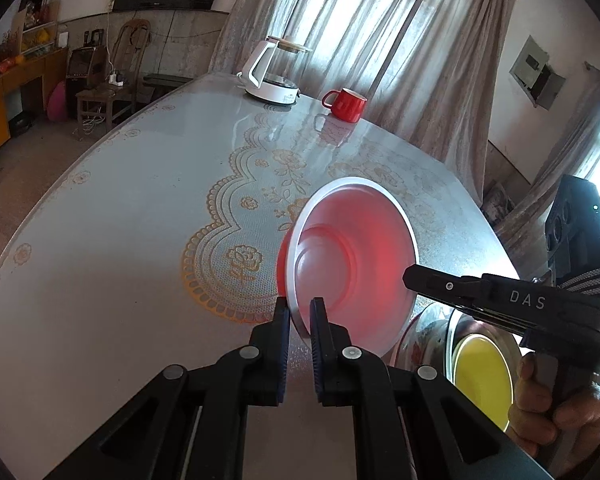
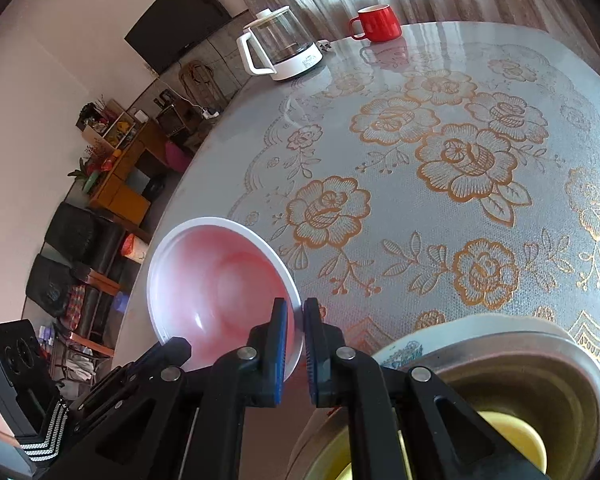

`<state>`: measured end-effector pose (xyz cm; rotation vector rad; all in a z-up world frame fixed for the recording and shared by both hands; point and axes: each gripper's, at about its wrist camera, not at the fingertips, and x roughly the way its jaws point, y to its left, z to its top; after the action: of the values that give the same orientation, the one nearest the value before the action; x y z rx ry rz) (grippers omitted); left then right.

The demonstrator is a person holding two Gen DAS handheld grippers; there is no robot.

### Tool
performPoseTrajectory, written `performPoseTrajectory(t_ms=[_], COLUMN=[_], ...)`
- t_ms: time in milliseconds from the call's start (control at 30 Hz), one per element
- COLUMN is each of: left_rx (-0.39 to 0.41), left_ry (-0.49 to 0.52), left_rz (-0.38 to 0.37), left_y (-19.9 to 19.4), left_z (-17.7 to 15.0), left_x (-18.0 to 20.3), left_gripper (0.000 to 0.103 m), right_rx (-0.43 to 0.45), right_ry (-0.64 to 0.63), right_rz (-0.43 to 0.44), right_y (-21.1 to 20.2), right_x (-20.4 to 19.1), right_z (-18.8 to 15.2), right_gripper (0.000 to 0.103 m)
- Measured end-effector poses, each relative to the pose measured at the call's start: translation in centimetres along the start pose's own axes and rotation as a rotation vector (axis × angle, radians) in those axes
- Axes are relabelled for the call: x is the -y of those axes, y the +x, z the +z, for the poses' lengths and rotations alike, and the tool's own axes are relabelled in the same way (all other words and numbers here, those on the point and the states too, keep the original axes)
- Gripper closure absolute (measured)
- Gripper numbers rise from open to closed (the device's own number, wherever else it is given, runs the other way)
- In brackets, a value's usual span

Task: Organize plates and bowls
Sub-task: 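Lower the red bowl into the yellow bowl with both tools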

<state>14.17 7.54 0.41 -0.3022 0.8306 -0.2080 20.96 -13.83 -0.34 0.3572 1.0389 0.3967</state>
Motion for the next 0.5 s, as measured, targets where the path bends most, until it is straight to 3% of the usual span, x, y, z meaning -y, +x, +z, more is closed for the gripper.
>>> performPoseTrajectory(t_ms=[500], left_rx=[0.068], left_ry=[0.032], left_rz=[-0.047], left_y=[-4.9], left_z=[-1.2], left_x=[1.7], left_gripper=[0.093], right_rx=[0.116], right_ry=[-0.038], right_rz=[0.058], right_y=[-4.3], right_x=[-1.5], right_z=[-2.7], right_gripper=[0.096])
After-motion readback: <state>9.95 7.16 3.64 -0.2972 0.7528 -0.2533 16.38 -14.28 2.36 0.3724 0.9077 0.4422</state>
